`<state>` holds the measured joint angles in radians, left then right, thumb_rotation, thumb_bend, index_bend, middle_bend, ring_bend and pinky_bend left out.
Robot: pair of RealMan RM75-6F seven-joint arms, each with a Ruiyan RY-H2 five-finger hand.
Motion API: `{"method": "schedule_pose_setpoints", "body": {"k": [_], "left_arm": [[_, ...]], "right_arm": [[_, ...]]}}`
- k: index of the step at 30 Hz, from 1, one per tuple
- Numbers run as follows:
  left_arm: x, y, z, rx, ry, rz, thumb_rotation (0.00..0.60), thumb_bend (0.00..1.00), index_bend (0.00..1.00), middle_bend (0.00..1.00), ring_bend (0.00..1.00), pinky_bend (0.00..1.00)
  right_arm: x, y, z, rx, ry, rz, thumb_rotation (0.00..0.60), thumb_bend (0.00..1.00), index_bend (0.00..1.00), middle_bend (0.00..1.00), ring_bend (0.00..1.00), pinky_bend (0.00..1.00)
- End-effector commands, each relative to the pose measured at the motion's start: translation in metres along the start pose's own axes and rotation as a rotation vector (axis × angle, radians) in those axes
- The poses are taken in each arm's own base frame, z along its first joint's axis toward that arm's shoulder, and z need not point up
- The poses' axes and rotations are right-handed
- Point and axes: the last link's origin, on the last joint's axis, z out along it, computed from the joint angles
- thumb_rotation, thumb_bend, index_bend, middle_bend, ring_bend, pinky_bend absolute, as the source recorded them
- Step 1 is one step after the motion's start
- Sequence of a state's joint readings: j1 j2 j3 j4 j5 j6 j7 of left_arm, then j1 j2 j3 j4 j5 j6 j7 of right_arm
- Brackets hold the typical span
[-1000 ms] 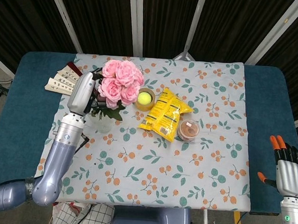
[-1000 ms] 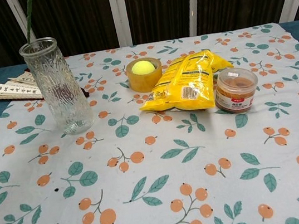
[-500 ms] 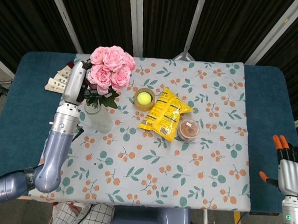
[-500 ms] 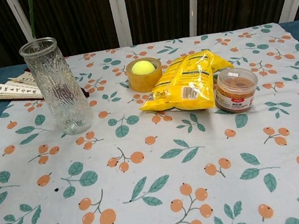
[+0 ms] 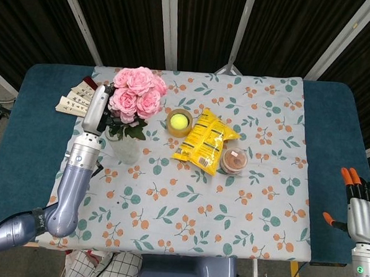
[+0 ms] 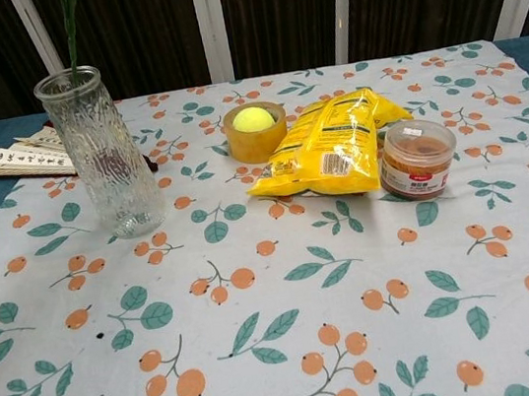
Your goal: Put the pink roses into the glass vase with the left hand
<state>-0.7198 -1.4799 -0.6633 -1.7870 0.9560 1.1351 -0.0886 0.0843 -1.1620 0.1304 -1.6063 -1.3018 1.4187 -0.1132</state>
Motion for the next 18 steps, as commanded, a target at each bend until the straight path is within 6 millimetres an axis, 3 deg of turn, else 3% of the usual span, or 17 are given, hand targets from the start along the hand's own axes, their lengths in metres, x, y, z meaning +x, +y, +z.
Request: {"method": "schedule_pose_setpoints", "body": {"k": [1,12,18], "left_arm": [[0.002,-0.013,-0.003,0.010,0.030,0.001,0.600,0.32,0.50,0.52,0.35,0.39],[0.011,-0.049,-0.011,0.032,0.028,0.075,0.600,0.32,0.45,0.43,0.29,0.36],[0.016,-0.065,-0.021,0.046,-0.032,0.133,0.600,0.23,0.37,0.28,0.15,0.26]], "right_arm": [[0.000,-0.001,-0.001,0.006,0.000,0.002,0.600,0.12,0.00,0.00,0.00,0.00],[-0.001,0.000,0.000,0.002,-0.002,0.003,0.600,0.12,0.00,0.00,0.00,0.00],[-0.002,-0.002,-0.001,0.009,-0.010,0.005,0.600,0.12,0.00,0.00,0.00,0.00]]}}
